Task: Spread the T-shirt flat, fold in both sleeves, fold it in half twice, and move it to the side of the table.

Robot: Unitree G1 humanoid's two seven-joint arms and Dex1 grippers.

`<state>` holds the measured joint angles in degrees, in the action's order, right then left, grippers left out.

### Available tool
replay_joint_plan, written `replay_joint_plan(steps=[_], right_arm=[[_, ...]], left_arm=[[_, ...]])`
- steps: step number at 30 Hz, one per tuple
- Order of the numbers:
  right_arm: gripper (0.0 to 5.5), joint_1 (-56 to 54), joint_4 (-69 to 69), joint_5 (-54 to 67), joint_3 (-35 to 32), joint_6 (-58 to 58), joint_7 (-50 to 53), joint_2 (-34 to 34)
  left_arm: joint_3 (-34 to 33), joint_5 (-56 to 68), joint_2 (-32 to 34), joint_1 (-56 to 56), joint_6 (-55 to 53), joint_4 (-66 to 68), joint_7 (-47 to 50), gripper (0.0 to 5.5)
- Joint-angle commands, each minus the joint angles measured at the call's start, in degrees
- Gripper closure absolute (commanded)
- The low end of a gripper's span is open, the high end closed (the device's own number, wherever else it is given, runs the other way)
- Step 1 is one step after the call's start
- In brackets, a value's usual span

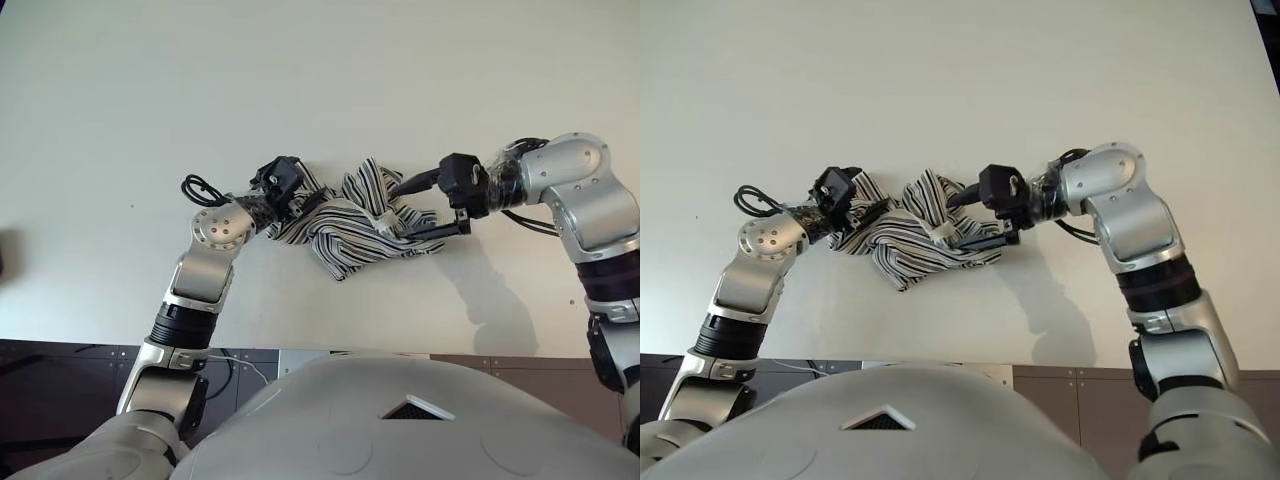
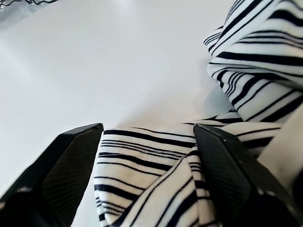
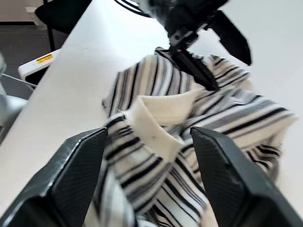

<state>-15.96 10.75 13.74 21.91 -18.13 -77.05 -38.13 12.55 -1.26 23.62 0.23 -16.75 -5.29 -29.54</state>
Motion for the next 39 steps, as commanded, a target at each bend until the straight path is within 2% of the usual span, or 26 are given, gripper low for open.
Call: replay_joint_plan(steps=[1, 5, 9, 12, 14, 18, 20, 24, 27, 30, 33, 36, 39], right_arm=[[2.25, 8.0, 5.0, -8.0, 5.4, 3.2, 3.5, -4.3], [2.25, 13.8, 5.7, -12.2, 5.0, 5.2, 7.9, -6.9], [2.25, 17.9, 8.1, -12.9, 3.3, 10.1, 7.3, -12.0], [2.25, 21.7, 13.3, -5.6, -1.3, 13.7, 1.2, -18.6], [2.25, 20.1, 16.4, 3.8, -6.2, 10.4, -1.0, -18.9], [2.25, 7.3, 14.3, 18.4, -12.9, -2.3, 5.4, -11.7], [2.25, 0.9, 9.9, 19.1, -12.2, -7.4, 11.3, -6.0], [2.25, -0.7, -1.5, 2.5, -1.9, -2.2, 21.3, 1.9], [2.25, 3.4, -2.4, -3.7, 2.9, 2.5, 19.4, -0.1], [2.25, 3.2, -9.3, -12.9, 6.5, 5.7, 23.9, 1.1], [2.25, -3.3, -22.1, -20.7, 5.6, 6.6, 39.0, 9.8], [2.25, -8.9, -30.7, -22.3, 1.9, 13.4, 51.1, 18.0], [2.25, -9.9, -29.6, -20.3, -1.3, 17.5, 53.2, 21.1]], left_arm=[[-5.4, 3.2, -1.5, 1.6, -0.1, -5.4, 2.6, 1.96], [-10.8, 12.2, -3.4, 5.1, -6.3, -16.2, 2.3, 1.96], [-10.0, 11.0, -0.9, 6.9, -8.0, -16.1, 2.1, 1.96], [-5.1, 4.2, 3.0, 9.2, -6.6, -11.5, 2.0, 1.96], [-3.6, 1.4, 4.0, 11.3, -5.3, -8.9, 2.9, 1.96], [-1.8, 1.8, 2.8, 12.9, -3.1, -10.3, 1.7, 1.96], [-2.6, 3.2, 1.9, 11.7, -2.1, -10.9, 1.5, 1.96], [-4.1, 5.8, 0.0, 4.3, -1.8, -8.8, 0.4, 1.96], [0.9, 4.4, 1.3, 2.0, -0.8, -6.5, -4.3, 1.96], [6.3, 1.2, 4.7, 3.6, 1.2, -3.7, -8.8, 1.96], [9.0, -3.1, 6.8, 1.5, 3.0, 2.4, -9.7, 1.96], [5.7, -4.6, 4.6, -3.8, 3.0, 8.7, -3.7, 1.96], [1.2, -1.5, 0.7, -7.8, 2.2, 10.6, 0.8, 1.96]])
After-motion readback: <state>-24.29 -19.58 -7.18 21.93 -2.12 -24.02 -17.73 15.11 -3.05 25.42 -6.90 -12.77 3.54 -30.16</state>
